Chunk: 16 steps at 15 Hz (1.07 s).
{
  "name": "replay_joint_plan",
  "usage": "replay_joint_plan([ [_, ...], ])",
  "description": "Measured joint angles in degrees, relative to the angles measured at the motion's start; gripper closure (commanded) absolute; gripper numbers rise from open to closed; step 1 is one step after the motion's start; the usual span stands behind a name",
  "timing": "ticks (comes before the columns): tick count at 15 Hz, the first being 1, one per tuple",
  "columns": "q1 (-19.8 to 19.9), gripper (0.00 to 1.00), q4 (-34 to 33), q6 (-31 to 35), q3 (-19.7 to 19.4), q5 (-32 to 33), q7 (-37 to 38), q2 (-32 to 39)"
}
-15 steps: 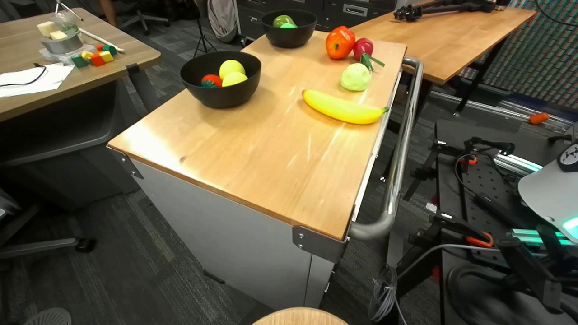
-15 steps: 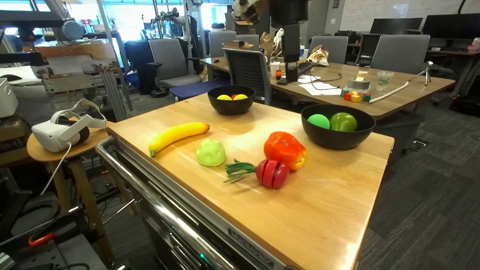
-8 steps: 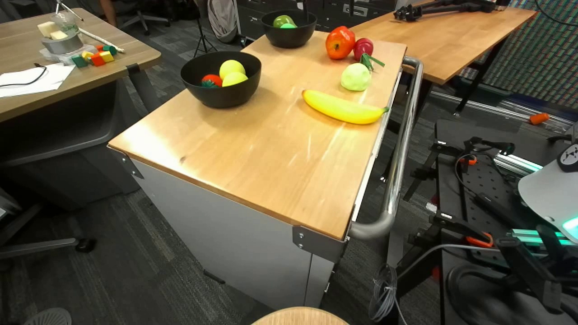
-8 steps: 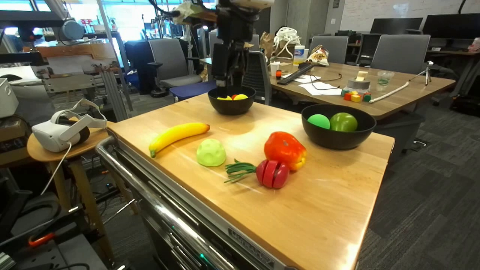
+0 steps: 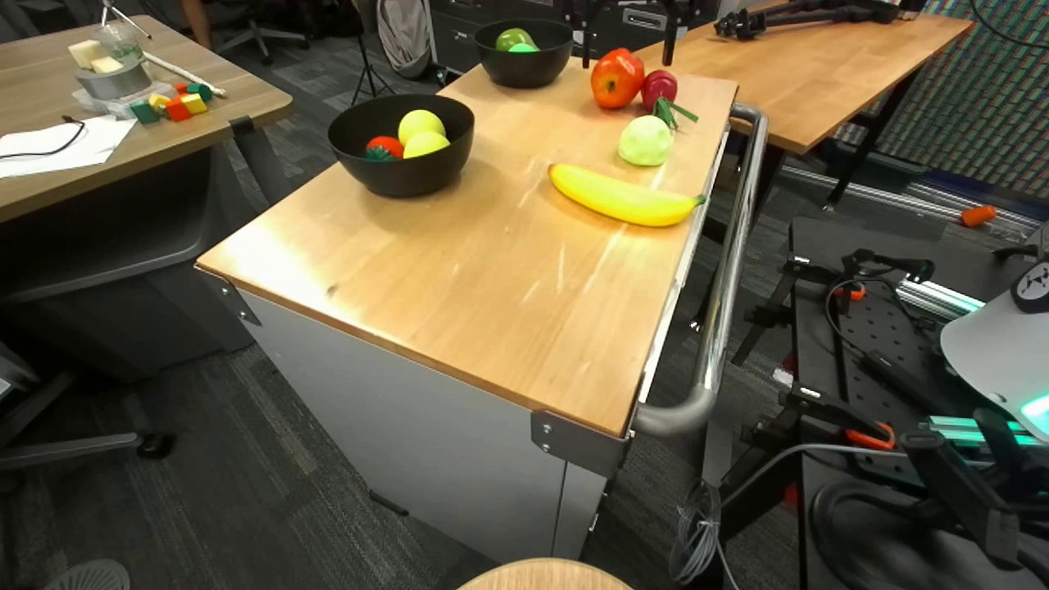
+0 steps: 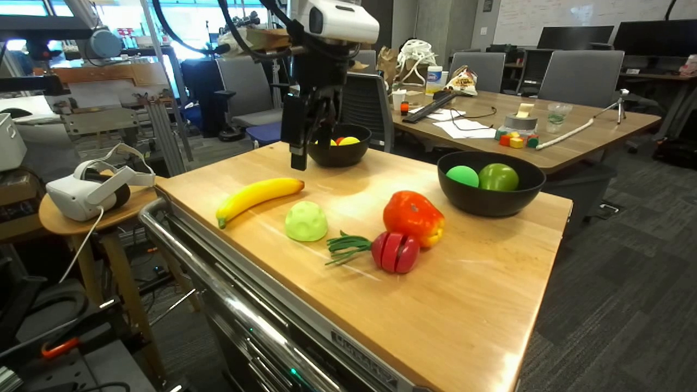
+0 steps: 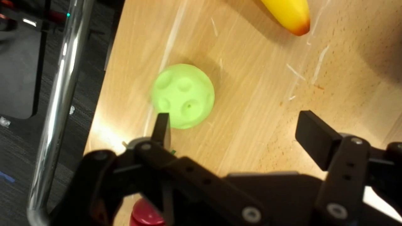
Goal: Put the fruits in both bowls
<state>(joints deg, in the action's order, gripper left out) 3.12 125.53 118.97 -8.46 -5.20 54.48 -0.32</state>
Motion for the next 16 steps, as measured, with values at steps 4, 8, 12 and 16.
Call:
replay_joint_plan([
  [4,0.00,0.00,0.47,-1.94,0.88,1.52,-2.95,2.02],
  [8,0.00,0.00,1.81,0.19,0.97,8.79,0.38,4.95],
  [12,0.00,0.25,2.54,2.40,0.93,10.85,3.85,7.64],
  [16,0.01,0.56,2.34,2.39,0.91,9.49,5.19,9.44],
])
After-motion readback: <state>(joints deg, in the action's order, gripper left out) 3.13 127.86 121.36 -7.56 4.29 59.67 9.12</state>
